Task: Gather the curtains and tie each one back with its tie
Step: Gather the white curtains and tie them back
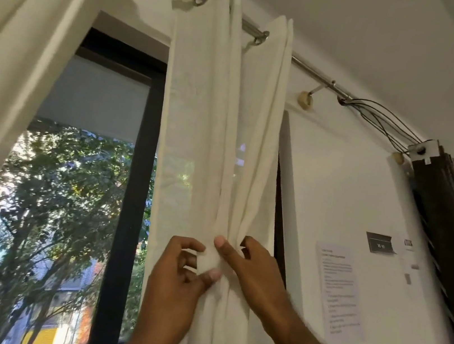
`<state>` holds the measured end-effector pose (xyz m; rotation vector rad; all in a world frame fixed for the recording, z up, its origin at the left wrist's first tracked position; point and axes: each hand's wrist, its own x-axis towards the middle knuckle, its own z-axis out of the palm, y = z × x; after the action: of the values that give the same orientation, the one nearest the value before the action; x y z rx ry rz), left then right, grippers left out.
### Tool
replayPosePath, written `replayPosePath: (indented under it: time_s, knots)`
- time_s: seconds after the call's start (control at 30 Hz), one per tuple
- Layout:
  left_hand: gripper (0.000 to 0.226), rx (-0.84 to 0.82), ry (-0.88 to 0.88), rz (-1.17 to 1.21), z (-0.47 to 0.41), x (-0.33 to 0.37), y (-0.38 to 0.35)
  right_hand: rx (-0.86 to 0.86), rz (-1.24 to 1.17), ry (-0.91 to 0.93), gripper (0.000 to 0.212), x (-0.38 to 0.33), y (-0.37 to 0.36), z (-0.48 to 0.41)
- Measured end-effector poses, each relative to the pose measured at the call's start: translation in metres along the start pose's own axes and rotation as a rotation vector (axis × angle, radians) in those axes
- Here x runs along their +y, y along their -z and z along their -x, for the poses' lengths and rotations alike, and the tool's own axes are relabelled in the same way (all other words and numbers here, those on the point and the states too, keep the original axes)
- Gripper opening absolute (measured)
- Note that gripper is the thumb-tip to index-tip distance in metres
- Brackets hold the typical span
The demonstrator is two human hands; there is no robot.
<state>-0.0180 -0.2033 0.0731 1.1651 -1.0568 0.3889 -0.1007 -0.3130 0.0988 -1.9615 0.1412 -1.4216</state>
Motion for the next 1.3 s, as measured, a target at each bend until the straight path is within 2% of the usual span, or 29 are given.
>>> replayPosePath:
  time_s: [0.03,0.1,0.2,0.27,0.4,0.5,0.57,0.67,0.8,0.93,1.0,1.07,1.17,1.23,1.3]
  knots:
    - [0.02,0.027,0.029,0.04,-0.003,-0.002,0.003,-0.009,0.018,0.007,0.045,0.003,-0.001,-0.001]
    - [0.017,0.059,0.056,0.036,-0.006,-0.003,0.009,-0.009,0.023,0.03,0.029,0.006,-0.005,-0.003]
    - [0.016,0.079,0.005,-0.117,-0.006,-0.003,0.013,0.032,-0.004,0.079,0.017,0.013,-0.012,-0.006]
    - [0.005,0.07,-0.045,-0.239,-0.004,0.002,0.011,0.065,-0.053,0.09,0.018,0.016,-0.014,-0.006]
    - [0.024,-0.037,-0.078,-0.463,0.001,0.004,0.006,0.062,-0.187,0.01,0.019,0.019,-0.015,-0.005]
    - [0.035,-0.065,-0.129,-0.514,0.003,-0.001,0.009,0.104,-0.11,0.003,0.023,0.014,-0.018,-0.009]
    - [0.04,-0.046,-0.129,-0.536,0.003,0.0,0.016,0.111,-0.064,0.005,0.025,0.009,-0.021,-0.012]
    - [0.047,-0.005,-0.125,-0.544,0.001,0.0,0.033,0.064,0.03,0.036,0.018,-0.005,-0.031,-0.014]
    - [0.055,0.066,-0.101,-0.546,0.002,0.007,0.077,0.083,0.128,0.179,0.022,-0.05,-0.073,-0.002]
    - [0.041,0.183,-0.118,-0.479,0.005,0.021,0.127,-0.058,0.177,0.345,0.016,-0.12,-0.137,0.026]
    - [0.044,0.229,-0.113,-0.487,0.008,0.028,0.142,-0.038,0.147,0.352,0.015,-0.134,-0.149,0.037]
    - [0.057,0.186,-0.152,-0.555,0.012,0.032,0.147,0.107,0.108,0.304,0.01,-0.126,-0.14,0.041]
    - [0.066,0.065,-0.327,-0.615,0.029,0.03,0.132,0.277,-0.014,0.165,0.032,-0.1,-0.115,0.049]
    - [0.066,-0.014,-0.396,-0.575,0.039,0.031,0.115,0.208,-0.151,0.093,0.023,-0.086,-0.102,0.051]
    - [0.063,-0.078,-0.369,-0.509,0.046,0.033,0.098,0.098,-0.246,0.05,0.021,-0.074,-0.09,0.054]
